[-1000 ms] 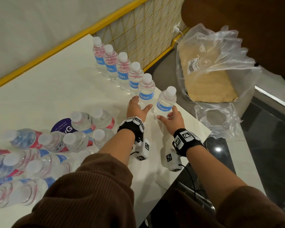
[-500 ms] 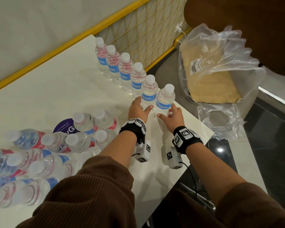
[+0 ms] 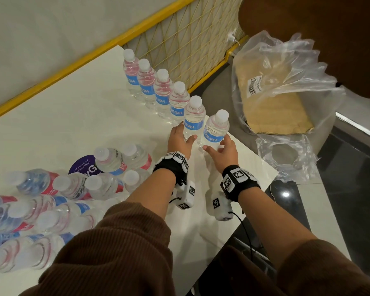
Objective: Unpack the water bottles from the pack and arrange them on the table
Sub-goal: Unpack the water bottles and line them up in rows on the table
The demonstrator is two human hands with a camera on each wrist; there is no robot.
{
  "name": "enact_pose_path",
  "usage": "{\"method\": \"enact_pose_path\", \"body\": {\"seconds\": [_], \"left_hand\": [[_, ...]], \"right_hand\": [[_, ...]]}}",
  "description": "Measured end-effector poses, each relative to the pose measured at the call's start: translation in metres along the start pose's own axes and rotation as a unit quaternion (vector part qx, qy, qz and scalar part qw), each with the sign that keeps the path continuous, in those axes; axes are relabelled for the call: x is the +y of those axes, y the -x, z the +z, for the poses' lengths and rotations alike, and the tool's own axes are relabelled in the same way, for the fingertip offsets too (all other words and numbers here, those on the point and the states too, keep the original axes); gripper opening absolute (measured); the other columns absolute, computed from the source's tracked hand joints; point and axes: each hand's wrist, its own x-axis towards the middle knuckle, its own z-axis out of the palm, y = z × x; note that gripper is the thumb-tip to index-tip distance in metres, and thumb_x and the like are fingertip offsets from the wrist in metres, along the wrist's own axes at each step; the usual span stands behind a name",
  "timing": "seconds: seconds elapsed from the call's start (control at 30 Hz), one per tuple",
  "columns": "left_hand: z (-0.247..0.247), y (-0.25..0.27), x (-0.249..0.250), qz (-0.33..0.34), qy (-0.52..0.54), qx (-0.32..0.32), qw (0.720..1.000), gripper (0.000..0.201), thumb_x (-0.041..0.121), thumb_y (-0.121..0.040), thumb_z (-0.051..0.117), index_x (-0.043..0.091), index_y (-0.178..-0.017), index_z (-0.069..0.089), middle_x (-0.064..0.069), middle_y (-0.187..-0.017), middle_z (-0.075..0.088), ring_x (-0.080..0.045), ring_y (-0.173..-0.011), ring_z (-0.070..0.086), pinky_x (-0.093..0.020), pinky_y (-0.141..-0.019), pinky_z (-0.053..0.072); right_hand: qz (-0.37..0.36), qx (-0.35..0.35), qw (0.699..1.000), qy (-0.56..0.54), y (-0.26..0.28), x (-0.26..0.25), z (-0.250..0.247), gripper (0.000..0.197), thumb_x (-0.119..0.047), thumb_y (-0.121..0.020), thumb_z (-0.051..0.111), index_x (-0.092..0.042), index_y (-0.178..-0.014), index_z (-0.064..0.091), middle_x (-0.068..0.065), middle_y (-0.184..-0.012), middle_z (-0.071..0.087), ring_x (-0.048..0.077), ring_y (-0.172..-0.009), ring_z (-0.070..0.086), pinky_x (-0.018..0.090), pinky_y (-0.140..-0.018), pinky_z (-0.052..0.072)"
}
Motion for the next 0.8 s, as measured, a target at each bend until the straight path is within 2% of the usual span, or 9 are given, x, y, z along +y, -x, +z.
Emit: {"method": "enact_pose_path", "body": {"seconds": [0.1,0.3,0.43,0.53,0.63,0.73,0.8], "left_hand": [[-0.001,0.000,0.002,-0.008,-0.001,-0.005,1.000,0.063,0.022,-0.086,0.066,0.012,-0.142,0.037,-0.011,-0.143,0.043,-0.028,-0.129,0.047,-0.044,-0.106,0.042],[-0.002,0.002,0.004,-0.013,0.026,0.005,1.000,0.063,0.023,-0.083,0.070,0.009,-0.138,0.043,-0.011,-0.137,0.050,-0.029,-0.122,0.053,-0.044,-0.102,0.045],[-0.005,0.003,0.008,-0.013,0.012,-0.004,1.000,0.060,0.019,-0.087,0.066,0.008,-0.140,0.040,-0.012,-0.139,0.048,-0.028,-0.119,0.054,-0.035,-0.099,0.045],[-0.005,0.004,0.007,0.001,-0.001,-0.006,1.000,0.058,0.018,-0.088,0.064,0.006,-0.139,0.040,-0.014,-0.136,0.047,-0.029,-0.115,0.056,-0.033,-0.095,0.045],[-0.004,0.005,0.009,0.004,-0.023,-0.011,1.000,0.056,0.018,-0.089,0.063,0.005,-0.138,0.041,-0.017,-0.133,0.045,-0.031,-0.116,0.055,-0.034,-0.098,0.046],[-0.004,0.009,0.015,-0.023,-0.038,-0.017,0.999,0.060,0.018,-0.089,0.062,0.006,-0.142,0.034,-0.015,-0.140,0.038,-0.031,-0.125,0.049,-0.041,-0.105,0.043],[-0.007,0.015,0.022,-0.039,-0.028,-0.016,0.999,0.065,0.016,-0.087,0.064,0.006,-0.143,0.031,-0.014,-0.142,0.035,-0.031,-0.126,0.048,-0.042,-0.105,0.042]], "right_hand": [[0.001,0.001,1.000,0.001,0.002,0.002,0.000,0.065,-0.030,-0.079,0.074,-0.019,-0.135,0.042,0.007,-0.131,0.047,0.024,-0.112,0.055,0.035,-0.097,0.046],[-0.001,-0.011,1.000,0.015,-0.001,-0.003,-0.001,0.064,-0.029,-0.078,0.075,-0.019,-0.133,0.043,0.009,-0.128,0.049,0.026,-0.111,0.055,0.035,-0.097,0.046],[0.006,-0.003,1.000,0.019,0.000,-0.003,0.003,0.064,-0.031,-0.077,0.075,-0.019,-0.132,0.043,0.009,-0.126,0.049,0.026,-0.110,0.055,0.036,-0.096,0.046],[0.007,-0.003,1.000,0.019,-0.001,-0.002,0.004,0.065,-0.031,-0.077,0.075,-0.020,-0.132,0.043,0.008,-0.125,0.049,0.026,-0.109,0.055,0.039,-0.098,0.046],[0.011,-0.005,1.000,0.021,-0.001,-0.001,0.004,0.066,-0.032,-0.076,0.075,-0.020,-0.133,0.043,0.008,-0.125,0.049,0.027,-0.109,0.055,0.043,-0.099,0.045],[0.013,-0.011,0.999,0.029,0.000,-0.002,0.004,0.067,-0.034,-0.076,0.075,-0.021,-0.134,0.042,0.008,-0.125,0.048,0.027,-0.112,0.054,0.045,-0.100,0.045],[0.018,-0.014,0.999,0.027,0.003,-0.001,0.001,0.073,-0.033,-0.076,0.075,-0.020,-0.137,0.038,0.007,-0.126,0.046,0.025,-0.112,0.053,0.041,-0.101,0.044]]}}
